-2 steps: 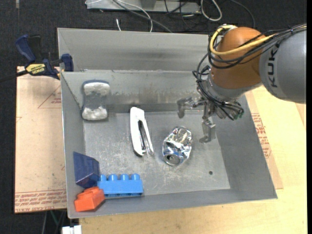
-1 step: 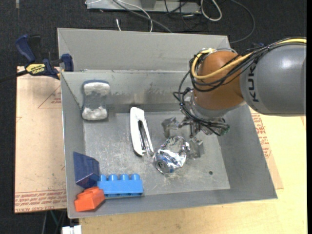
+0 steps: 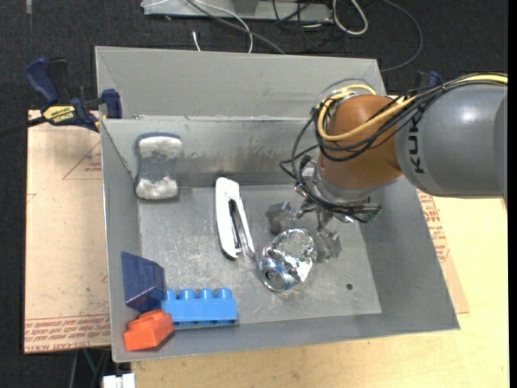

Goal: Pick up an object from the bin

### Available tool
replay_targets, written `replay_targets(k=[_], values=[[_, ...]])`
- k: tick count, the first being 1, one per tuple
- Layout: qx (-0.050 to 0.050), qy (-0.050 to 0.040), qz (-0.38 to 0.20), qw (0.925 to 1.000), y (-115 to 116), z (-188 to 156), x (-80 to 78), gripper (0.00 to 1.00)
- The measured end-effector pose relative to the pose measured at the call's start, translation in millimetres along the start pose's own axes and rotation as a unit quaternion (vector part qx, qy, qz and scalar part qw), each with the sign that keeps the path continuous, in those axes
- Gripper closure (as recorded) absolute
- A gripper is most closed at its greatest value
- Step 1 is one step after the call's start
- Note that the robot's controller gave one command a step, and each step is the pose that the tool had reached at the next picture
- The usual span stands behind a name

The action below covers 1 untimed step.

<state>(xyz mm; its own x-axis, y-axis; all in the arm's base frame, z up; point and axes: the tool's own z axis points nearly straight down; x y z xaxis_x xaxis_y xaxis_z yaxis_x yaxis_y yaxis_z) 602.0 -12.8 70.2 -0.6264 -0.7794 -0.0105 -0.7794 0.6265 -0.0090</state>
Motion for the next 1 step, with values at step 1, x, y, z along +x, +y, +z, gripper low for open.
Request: replay_targets(k=[1], values=[[-0.005,0.0017,0.025,0.9997,13.0,-0.1,36.6,1.00]])
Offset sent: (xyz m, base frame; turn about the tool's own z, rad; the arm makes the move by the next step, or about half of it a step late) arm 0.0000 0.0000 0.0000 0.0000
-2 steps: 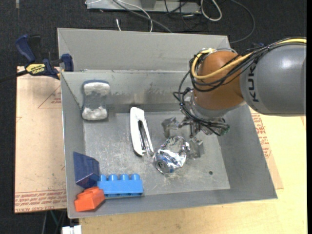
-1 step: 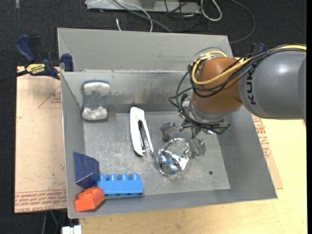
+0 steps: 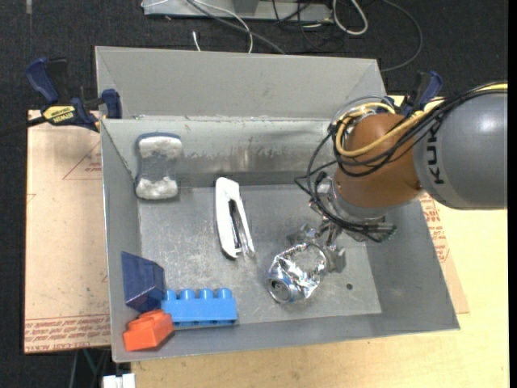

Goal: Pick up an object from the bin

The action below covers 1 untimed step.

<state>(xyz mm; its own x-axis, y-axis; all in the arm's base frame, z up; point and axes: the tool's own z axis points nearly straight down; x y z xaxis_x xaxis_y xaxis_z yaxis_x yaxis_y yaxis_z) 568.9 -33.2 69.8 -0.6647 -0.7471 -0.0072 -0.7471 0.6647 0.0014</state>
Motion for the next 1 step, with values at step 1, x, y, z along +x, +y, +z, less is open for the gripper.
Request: replay_targets(k=[1], values=[[0.000,0.0000,0.000,1.0000,0.1,-0.3,-0.1,1.00]])
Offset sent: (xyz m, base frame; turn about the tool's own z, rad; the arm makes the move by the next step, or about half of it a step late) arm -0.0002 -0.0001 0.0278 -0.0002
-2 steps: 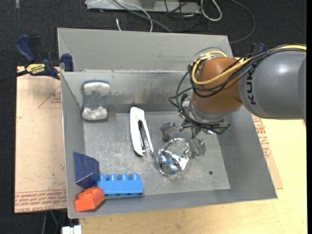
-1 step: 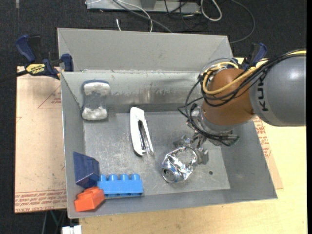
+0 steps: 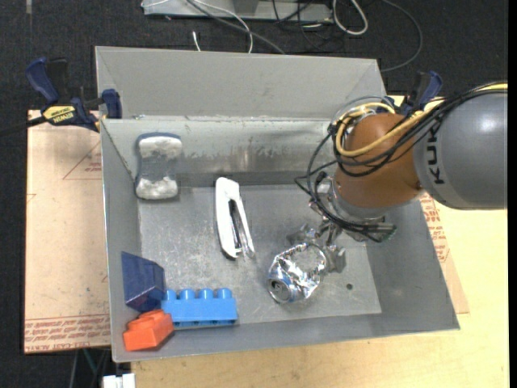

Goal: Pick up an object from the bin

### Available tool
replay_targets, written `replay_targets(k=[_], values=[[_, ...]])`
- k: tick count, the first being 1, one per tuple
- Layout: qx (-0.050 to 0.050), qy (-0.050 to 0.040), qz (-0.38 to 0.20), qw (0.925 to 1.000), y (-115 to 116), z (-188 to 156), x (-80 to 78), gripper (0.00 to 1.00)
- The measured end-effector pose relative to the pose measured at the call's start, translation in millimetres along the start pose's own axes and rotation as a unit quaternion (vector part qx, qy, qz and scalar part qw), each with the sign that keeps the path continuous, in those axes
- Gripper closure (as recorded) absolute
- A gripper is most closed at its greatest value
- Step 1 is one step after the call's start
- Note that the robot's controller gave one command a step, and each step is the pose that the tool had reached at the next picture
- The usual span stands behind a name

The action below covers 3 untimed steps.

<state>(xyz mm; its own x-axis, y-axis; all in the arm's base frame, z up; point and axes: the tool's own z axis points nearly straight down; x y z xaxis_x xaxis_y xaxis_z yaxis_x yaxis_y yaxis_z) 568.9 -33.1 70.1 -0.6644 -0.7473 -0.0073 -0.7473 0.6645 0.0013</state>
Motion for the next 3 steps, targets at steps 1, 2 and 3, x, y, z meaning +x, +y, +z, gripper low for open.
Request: replay_targets(k=[1,2,3], values=[[-0.001,-0.0001,0.000,1.0000,1,-16,-0.3,1.00],[-0.003,0.0006,0.001,1.0000,2,-59,-0.5,1.00],[-0.002,-0.0003,0.002,1.0000,2,-85,-1.4,1.00]])
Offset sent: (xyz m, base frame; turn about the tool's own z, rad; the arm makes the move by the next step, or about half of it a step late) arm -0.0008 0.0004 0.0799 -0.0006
